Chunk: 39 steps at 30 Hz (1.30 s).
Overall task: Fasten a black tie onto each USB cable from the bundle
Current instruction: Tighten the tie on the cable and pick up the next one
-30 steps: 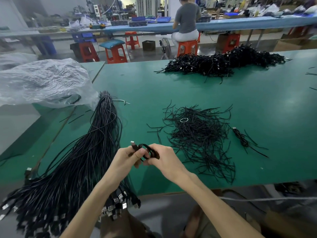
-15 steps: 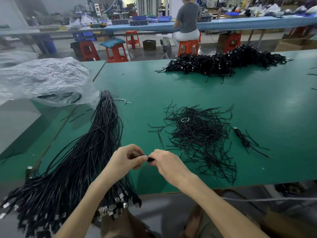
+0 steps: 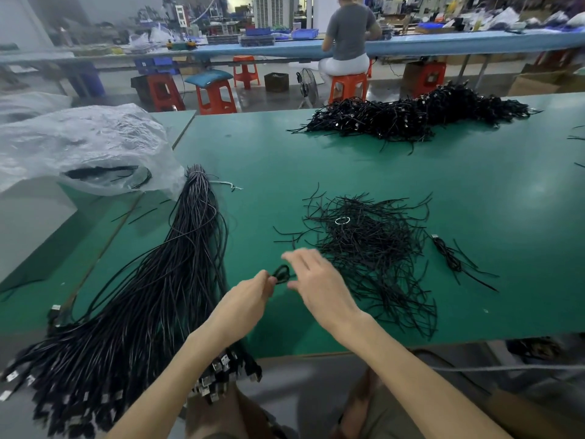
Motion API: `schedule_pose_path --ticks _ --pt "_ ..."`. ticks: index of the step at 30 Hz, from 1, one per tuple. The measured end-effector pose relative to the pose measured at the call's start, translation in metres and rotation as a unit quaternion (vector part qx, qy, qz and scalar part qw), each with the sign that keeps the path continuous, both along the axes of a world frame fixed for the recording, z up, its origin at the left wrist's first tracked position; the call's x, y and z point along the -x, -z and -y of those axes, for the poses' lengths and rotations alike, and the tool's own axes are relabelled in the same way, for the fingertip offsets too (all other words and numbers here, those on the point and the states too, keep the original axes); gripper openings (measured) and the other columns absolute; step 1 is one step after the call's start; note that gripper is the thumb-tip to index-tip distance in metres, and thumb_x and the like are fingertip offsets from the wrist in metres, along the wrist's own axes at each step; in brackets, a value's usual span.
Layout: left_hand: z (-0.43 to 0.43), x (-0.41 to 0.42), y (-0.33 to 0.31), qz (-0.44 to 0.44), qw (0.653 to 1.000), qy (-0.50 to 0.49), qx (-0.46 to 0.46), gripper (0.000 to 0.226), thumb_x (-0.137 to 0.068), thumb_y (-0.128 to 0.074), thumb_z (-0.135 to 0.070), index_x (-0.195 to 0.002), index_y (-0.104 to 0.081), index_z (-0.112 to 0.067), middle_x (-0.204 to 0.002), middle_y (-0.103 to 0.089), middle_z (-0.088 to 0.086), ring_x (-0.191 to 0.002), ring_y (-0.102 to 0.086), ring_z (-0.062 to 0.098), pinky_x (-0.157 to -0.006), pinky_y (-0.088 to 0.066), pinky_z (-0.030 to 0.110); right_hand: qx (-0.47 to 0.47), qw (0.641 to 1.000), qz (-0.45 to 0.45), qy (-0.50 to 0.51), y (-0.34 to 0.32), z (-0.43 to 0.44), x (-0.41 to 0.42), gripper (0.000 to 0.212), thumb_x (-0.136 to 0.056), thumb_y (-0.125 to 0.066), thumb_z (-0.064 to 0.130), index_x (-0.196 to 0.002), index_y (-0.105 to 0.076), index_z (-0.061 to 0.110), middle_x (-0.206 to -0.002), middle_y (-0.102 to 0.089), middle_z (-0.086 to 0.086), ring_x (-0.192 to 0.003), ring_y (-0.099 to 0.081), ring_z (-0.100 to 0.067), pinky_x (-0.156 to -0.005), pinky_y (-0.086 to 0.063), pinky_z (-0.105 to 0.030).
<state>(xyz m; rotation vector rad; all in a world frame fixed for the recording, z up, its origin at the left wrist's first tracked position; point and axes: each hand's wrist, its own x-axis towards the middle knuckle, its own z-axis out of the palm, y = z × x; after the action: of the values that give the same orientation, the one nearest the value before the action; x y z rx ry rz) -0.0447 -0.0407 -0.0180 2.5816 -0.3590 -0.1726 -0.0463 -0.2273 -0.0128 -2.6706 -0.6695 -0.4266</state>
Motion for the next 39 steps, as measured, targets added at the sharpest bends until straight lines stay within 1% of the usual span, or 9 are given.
schedule_pose_path --ticks 2,4,10,14,20,24,28,32,39 --pt "-0.004 -0.006 0.005 0.014 0.99 -0.068 0.12 0.041 -0.112 -0.028 -0.038 -0.079 -0.042 -0.016 -0.071 -0.053 -0.001 -0.062 -0.047 0.019 -0.062 -0.039 0.041 -0.048 0.995 0.041 0.076 -0.002 0.007 -0.007 0.06 -0.089 -0.077 0.013 -0.141 -0.049 0.004 -0.142 -0.047 -0.013 -0.133 -0.045 -0.026 -0.114 -0.042 -0.035" --pt "-0.007 -0.014 0.008 0.009 0.966 -0.129 0.224 0.042 -0.112 -0.029 -0.031 -0.076 -0.042 -0.013 -0.068 -0.041 -0.001 -0.059 -0.035 0.016 -0.059 -0.03 0.035 -0.09 0.985 0.042 0.139 -0.001 0.019 -0.015 0.045 -0.089 -0.078 0.015 -0.127 -0.057 0.005 -0.128 -0.05 -0.01 -0.119 -0.048 -0.023 -0.106 -0.047 -0.034" --pt "0.0 -0.015 0.026 -0.079 0.921 -0.168 0.342 0.039 -0.113 -0.03 -0.03 -0.084 -0.045 -0.009 -0.061 -0.034 -0.007 -0.046 -0.027 0.007 -0.045 -0.026 0.022 -0.032 0.975 -0.11 0.193 0.031 0.043 -0.029 0.02 -0.096 -0.07 0.03 -0.111 -0.067 0.017 -0.114 -0.054 0.0 -0.111 -0.039 -0.02 -0.099 -0.039 -0.032" --pt "-0.001 -0.018 0.031 -0.112 0.905 -0.175 0.37 0.037 -0.113 -0.031 -0.032 -0.086 -0.045 -0.01 -0.056 -0.034 -0.011 -0.046 -0.026 0.008 -0.044 -0.024 0.024 -0.058 0.967 -0.132 0.209 0.039 0.043 -0.035 0.011 -0.099 -0.066 0.028 -0.101 -0.068 0.017 -0.107 -0.052 0.001 -0.104 -0.035 -0.017 -0.093 -0.039 -0.03" --pt "-0.002 -0.016 0.032 -0.123 0.91 -0.159 0.363 0.037 -0.113 -0.031 -0.032 -0.087 -0.047 -0.011 -0.057 -0.034 -0.011 -0.047 -0.027 0.008 -0.045 -0.025 0.027 0.005 0.968 -0.11 0.224 0.037 0.035 -0.036 0.006 -0.104 -0.057 0.016 -0.106 -0.061 0.02 -0.115 -0.046 0.001 -0.11 -0.035 -0.02 -0.094 -0.029 -0.031" --pt "0.001 -0.017 0.031 -0.126 0.913 -0.171 0.348 0.036 -0.113 -0.031 -0.033 -0.087 -0.046 -0.012 -0.06 -0.035 -0.011 -0.048 -0.028 0.007 -0.045 -0.026 0.024 -0.126 0.965 -0.097 0.206 0.022 0.022 -0.029 0.008 -0.105 -0.053 0.016 -0.102 -0.06 0.017 -0.109 -0.055 0.005 -0.105 -0.04 -0.017 -0.089 -0.029 -0.032" --pt "0.011 -0.02 0.026 -0.098 0.94 -0.153 0.288 0.036 -0.113 -0.031 -0.029 -0.082 -0.043 -0.015 -0.066 -0.036 -0.006 -0.052 -0.031 0.009 -0.048 -0.028 0.022 -0.402 0.872 -0.253 0.122 0.003 -0.005 -0.013 0.006 -0.099 -0.066 0.02 -0.094 -0.064 0.018 -0.091 -0.068 0.005 -0.087 -0.062 -0.009 -0.08 -0.046 -0.023" --pt "0.015 -0.017 0.025 -0.067 0.956 -0.11 0.262 0.039 -0.113 -0.032 -0.025 -0.076 -0.043 -0.017 -0.068 -0.038 -0.003 -0.06 -0.032 0.014 -0.056 -0.03 0.03 -0.489 0.794 -0.339 0.121 0.005 -0.026 -0.005 0.013 -0.095 -0.071 0.02 -0.102 -0.062 0.014 -0.09 -0.074 -0.005 -0.075 -0.063 -0.009 -0.074 -0.049 -0.024" --pt "0.007 -0.009 0.027 -0.072 0.946 -0.089 0.305 0.037 -0.113 -0.032 -0.028 -0.08 -0.044 -0.014 -0.068 -0.038 -0.004 -0.056 -0.031 0.009 -0.052 -0.028 0.022 -0.597 0.677 -0.413 0.121 0.004 -0.026 -0.006 0.03 -0.09 -0.076 0.013 -0.113 -0.059 0.003 -0.077 -0.07 -0.002 -0.064 -0.052 -0.01 -0.06 -0.045 -0.024"
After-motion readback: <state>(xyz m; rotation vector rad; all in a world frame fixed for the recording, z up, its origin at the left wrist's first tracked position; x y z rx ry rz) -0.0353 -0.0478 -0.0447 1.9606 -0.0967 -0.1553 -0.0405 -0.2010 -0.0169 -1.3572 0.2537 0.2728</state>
